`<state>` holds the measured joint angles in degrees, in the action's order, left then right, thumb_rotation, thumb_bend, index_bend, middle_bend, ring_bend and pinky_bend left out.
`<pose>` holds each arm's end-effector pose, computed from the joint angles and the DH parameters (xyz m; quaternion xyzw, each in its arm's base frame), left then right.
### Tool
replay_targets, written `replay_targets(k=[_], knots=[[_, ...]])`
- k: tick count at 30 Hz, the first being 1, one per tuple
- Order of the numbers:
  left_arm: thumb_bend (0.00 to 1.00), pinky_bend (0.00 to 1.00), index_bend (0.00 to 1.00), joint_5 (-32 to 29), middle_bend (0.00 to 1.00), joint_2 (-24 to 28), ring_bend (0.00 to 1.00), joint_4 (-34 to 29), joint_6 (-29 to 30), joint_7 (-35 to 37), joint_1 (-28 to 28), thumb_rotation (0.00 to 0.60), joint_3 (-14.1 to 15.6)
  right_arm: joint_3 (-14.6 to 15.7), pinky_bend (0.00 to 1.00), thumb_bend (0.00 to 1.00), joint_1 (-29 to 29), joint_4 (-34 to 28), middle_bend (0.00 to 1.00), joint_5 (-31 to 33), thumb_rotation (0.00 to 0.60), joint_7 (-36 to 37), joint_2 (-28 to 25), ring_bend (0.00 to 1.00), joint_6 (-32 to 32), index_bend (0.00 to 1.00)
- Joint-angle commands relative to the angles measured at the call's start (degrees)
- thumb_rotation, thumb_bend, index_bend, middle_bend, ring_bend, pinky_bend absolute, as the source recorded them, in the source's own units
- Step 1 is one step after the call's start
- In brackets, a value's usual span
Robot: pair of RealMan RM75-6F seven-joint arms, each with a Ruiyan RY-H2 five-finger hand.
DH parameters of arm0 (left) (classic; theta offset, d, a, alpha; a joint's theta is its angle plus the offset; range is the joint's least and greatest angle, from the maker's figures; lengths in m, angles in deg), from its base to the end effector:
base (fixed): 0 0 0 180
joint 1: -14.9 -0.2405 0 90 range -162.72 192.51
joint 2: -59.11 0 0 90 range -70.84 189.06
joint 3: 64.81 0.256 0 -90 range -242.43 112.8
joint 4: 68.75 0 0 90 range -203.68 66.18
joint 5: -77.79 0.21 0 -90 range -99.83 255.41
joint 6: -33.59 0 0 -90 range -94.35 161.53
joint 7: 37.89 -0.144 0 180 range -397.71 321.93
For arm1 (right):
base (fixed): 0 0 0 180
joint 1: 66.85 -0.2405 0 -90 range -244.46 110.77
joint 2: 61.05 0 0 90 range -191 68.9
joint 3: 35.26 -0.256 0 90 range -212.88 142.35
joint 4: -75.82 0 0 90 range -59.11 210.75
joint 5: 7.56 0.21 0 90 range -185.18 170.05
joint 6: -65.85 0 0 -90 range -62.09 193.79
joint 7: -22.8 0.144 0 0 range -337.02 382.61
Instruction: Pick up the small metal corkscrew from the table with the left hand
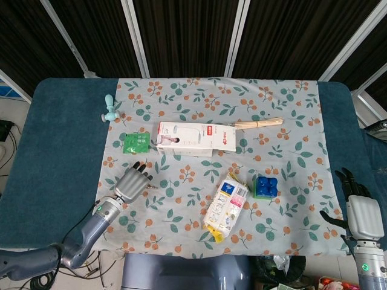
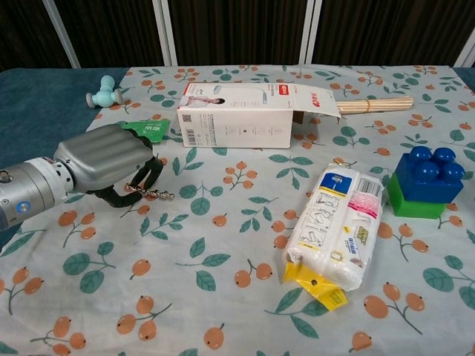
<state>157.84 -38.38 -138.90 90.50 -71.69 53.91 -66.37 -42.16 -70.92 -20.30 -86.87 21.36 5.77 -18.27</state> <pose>-0.1821 0.3096 -0.0670 -0.8459 -0.1562 -0.2714 0.4318 -0.3067 -0.1892 0.1513 0.5310 -0.4308 0.4070 0.6057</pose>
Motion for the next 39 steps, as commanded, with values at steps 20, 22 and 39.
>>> replay_targets(k=[20, 22, 39], knots=[[0.38, 0.27, 0.54, -3.07, 0.56, 2.77, 0.24, -8.31, 2.76, -2.77, 2.78, 0.600, -7.59, -0.02, 0.22, 0.06, 0.06, -0.13, 0.10, -0.10, 0.600, -0.03, -0.07, 0.23, -0.19, 0.13], [0.38, 0.27, 0.54, -3.51, 0.56, 3.10, 0.24, -9.84, 3.65, -2.18, 2.94, 0.600, -8.79, -0.03, 0.22, 0.06, 0.08, -0.14, 0.10, -0.07, 0.600, -0.01, -0.06, 0.23, -0.20, 0.13], [0.38, 0.28, 0.55, -10.37, 0.57, 5.74, 0.25, -19.28, 4.70, -6.64, 7.08, 0.600, -15.24, -0.03, 0.22, 0.06, 0.08, -0.21, 0.10, -0.08, 0.600, 0.04, -0.09, 0.23, -0.20, 0.12]])
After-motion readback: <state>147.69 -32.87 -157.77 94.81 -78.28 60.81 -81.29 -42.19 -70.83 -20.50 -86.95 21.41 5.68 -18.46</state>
